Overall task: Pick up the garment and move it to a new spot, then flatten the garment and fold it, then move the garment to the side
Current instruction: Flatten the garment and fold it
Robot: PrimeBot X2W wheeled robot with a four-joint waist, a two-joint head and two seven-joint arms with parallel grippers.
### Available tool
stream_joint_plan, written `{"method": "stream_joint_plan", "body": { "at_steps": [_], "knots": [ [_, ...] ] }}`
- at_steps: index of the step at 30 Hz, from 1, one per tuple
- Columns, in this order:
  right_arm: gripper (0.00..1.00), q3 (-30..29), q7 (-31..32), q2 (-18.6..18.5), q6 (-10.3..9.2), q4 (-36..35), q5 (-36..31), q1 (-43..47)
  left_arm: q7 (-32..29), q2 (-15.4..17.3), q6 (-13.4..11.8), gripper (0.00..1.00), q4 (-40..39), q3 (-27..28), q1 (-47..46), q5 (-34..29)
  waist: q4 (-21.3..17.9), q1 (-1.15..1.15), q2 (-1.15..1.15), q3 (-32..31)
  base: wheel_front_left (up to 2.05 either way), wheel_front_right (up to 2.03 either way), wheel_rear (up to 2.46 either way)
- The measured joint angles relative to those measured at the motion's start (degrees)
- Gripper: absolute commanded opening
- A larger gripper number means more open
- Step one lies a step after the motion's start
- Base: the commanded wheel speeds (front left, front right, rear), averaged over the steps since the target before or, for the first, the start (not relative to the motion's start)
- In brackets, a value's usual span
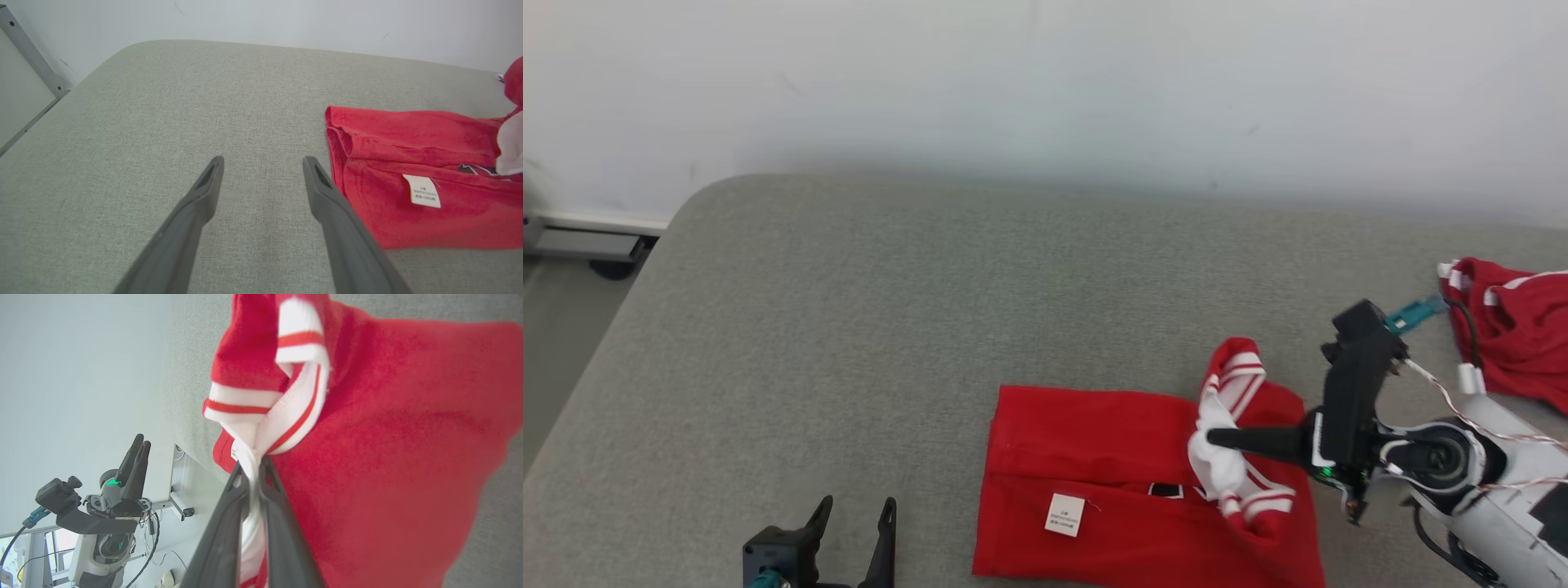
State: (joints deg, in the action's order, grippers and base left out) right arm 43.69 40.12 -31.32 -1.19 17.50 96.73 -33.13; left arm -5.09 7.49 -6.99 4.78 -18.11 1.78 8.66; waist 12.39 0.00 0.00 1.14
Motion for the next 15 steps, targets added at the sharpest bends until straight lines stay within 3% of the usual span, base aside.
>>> {"method": "stream_joint_plan", "body": {
  "at_steps": [6, 15],
  "knots": [
    [0.0, 0.55, 0.24, 3.47, -2.4, -0.04, 0.09, -2.47, -0.01, -0.32, 0.0, 1.0, 0.12, -0.55, -1.18, 0.01, 2.3, 0.0, 0.0, 0.93, 0.0, 0.0, 0.0],
    [0.0, 1.13, 0.23, 6.03, -3.85, 1.38, 0.07, -4.26, -0.01, -1.18, 0.01, 1.0, 0.46, -1.25, -2.17, 0.01, 4.61, 0.0, 0.0, 2.44, 0.0, 0.0, 0.0]
  ]
}}
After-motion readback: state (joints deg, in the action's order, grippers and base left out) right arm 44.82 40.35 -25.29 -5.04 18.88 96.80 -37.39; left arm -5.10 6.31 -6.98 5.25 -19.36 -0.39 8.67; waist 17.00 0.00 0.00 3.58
